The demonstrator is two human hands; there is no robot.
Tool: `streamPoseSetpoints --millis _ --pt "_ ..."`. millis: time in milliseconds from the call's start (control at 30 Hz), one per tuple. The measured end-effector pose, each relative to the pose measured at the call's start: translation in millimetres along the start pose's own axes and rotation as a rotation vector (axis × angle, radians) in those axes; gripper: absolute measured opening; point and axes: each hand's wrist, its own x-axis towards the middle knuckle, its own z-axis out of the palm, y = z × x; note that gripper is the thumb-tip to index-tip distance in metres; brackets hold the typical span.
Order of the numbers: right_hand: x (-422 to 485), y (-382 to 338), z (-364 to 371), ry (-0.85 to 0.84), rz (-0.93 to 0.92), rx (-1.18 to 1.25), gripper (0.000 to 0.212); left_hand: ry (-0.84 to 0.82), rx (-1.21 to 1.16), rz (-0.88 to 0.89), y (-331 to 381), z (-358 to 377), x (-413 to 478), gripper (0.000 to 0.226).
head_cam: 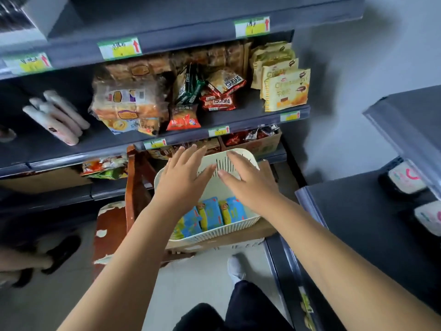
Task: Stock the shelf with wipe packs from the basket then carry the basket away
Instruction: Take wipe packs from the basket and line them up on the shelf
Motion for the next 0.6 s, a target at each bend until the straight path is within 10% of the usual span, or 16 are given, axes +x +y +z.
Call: streamPoseSetpoints --millis 400,600 --pt "121.6 89.9 82.2 -0.240 0.567 0.086 0.040 -0.151 -0.382 -0.554 -106.7 107.1 64.0 0.039" --pt "169.5 107.7 145.6 -0.359 0.649 -0.127 0.022 -0.419 -0.084 -0.479 -155.0 147.3 85.6 0.076"
